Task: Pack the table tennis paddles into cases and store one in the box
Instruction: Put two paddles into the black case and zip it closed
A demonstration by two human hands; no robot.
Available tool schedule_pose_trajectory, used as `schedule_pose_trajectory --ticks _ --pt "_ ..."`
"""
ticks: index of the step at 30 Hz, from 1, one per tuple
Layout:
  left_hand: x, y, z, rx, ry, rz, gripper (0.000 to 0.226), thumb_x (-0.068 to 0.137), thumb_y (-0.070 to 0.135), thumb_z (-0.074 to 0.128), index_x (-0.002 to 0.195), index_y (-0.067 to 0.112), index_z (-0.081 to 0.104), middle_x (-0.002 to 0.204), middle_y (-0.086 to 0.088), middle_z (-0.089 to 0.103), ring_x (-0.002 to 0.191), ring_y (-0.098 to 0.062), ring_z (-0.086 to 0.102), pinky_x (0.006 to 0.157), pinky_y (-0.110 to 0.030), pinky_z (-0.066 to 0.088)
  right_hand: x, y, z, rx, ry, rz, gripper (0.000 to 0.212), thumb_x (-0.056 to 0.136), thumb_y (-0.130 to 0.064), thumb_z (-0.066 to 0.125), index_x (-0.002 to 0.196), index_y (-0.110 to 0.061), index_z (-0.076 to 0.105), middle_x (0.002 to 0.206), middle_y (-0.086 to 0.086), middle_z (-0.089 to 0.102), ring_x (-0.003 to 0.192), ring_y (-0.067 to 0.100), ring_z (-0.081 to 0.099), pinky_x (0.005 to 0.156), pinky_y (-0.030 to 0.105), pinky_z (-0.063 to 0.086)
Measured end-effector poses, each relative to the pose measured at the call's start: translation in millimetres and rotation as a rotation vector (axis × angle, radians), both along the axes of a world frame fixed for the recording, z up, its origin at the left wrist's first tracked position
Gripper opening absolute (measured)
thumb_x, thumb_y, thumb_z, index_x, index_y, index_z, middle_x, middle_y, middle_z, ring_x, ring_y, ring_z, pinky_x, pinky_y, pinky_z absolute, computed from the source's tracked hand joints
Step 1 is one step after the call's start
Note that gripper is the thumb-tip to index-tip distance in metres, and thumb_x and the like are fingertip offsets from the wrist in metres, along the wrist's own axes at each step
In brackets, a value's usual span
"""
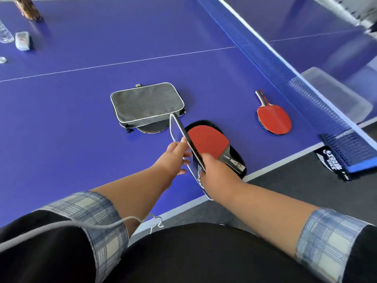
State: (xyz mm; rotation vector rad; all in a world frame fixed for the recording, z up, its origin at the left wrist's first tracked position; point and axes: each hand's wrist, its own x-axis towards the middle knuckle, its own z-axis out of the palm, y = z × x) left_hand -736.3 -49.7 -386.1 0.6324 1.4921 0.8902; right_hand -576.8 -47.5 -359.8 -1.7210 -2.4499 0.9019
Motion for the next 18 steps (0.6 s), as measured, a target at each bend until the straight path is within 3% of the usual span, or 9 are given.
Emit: schedule_pose_trajectory --ticks 2,4,9,12,15,18 --pt "13.2 10.4 -1.1 0.034 0.067 -0.094 0.039 0.094 0.062 0.040 0.117 0.036 0.059 0.115 0.011 0.067 0.107 -0.011 0.062 0.090 -0.038 0.051 20.0 13.2 4.0 0.052 -0.004 -0.132 0.009 0.095 -0.026 0.052 0.102 -0.023 0.048 0.086 0.000 0.062 0.079 0.028 0.059 0.068 0.040 0.049" --pt "25.8 20.4 -4.1 0.052 0.130 -0.181 0.037 0.096 0.059 0.040 0.122 0.040 0.059 0.121 0.014 0.064 0.116 -0.013 0.057 0.101 -0.042 0.045 40.8 25.4 3.4 0.066 0.026 -0.237 0.010 0.094 -0.030 0.055 0.098 -0.021 0.049 0.085 0.000 0.061 0.079 0.029 0.059 0.068 0.041 0.049" --pt "55.0 44.9 -14.7 0.100 0.225 -0.372 0.029 0.100 0.048 0.041 0.126 0.048 0.055 0.121 0.016 0.061 0.114 -0.010 0.054 0.088 -0.025 0.040 86.7 58.7 -22.2 0.028 0.050 -0.360 0.023 0.094 -0.035 0.061 0.103 -0.014 0.060 0.094 0.003 0.063 0.089 0.029 0.058 0.075 0.040 0.048" --pt "68.5 63.9 -25.1 0.073 0.364 -0.487 0.034 0.101 0.046 0.041 0.134 0.048 0.049 0.126 0.014 0.054 0.114 -0.015 0.052 0.095 -0.028 0.037 106.0 87.0 -43.6 -0.105 0.024 -0.387 0.033 0.098 -0.036 0.057 0.117 -0.009 0.059 0.103 0.010 0.061 0.094 0.031 0.058 0.080 0.041 0.049" --pt "79.5 85.4 -35.7 0.115 0.656 -0.692 0.041 0.102 0.043 0.039 0.143 0.041 0.042 0.141 0.007 0.049 0.125 -0.019 0.046 0.100 -0.029 0.034 118.9 112.8 -64.9 -0.270 0.034 -0.414 0.024 0.100 -0.036 0.053 0.112 -0.015 0.053 0.106 0.008 0.060 0.091 0.027 0.057 0.073 0.035 0.043" --pt "85.5 103.1 -52.7 0.221 1.043 -0.905 0.046 0.103 0.040 0.036 0.149 0.039 0.032 0.162 0.008 0.021 0.150 -0.019 0.010 0.121 -0.045 0.008 126.2 128.4 -84.5 -0.380 0.038 -0.413 0.020 0.099 -0.036 0.053 0.110 -0.019 0.050 0.103 0.005 0.059 0.091 0.025 0.057 0.074 0.034 0.041"
